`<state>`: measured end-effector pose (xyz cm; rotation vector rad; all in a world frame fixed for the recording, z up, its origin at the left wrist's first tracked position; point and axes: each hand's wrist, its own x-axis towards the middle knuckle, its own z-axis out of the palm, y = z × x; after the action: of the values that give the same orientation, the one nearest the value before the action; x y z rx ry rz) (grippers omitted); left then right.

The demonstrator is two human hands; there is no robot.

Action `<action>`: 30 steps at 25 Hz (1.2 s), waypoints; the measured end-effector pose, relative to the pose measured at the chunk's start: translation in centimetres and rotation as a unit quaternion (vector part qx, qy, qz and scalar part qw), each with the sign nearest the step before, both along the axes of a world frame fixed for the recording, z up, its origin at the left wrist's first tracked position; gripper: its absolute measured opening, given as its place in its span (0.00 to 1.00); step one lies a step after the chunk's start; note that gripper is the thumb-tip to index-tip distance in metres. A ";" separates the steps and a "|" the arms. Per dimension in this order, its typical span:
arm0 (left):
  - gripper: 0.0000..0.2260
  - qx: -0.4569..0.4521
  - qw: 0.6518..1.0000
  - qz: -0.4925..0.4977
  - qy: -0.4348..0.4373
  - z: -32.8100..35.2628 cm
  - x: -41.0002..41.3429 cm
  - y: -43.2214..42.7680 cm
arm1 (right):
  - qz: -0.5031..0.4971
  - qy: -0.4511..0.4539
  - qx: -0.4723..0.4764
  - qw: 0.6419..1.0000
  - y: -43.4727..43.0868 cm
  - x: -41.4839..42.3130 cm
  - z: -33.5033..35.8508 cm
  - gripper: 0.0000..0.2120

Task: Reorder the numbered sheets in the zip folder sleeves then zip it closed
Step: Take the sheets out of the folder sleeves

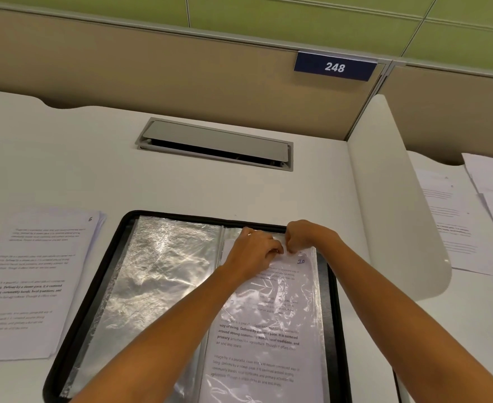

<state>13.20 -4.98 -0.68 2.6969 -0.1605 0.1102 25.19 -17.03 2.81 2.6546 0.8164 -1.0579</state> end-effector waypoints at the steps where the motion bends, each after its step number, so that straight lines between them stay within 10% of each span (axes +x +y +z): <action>1: 0.08 0.000 1.000 0.001 -0.001 -0.1 0.0 0.1 | -0.010 0.003 0.015 1.000 0.0 0.1 0.1 0.10; 12: 0.07 -0.023 0.999 0.012 -0.018 -0.2 0.5 0.9 | -0.128 -0.113 0.234 0.957 0.7 2.5 0.8 0.09; 18: 0.12 -0.073 0.996 0.043 -0.015 -0.1 0.8 1.1 | -0.321 0.039 0.254 0.911 -1.2 2.3 0.5 0.22; 30: 0.22 -0.028 0.928 0.349 0.128 -0.3 3.2 6.6 | -0.459 0.074 0.555 0.690 -2.6 3.3 2.1 0.09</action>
<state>16.45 1.59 -0.99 2.5485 0.8698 -0.0287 28.49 -19.64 4.92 4.3315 -0.0915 -1.1246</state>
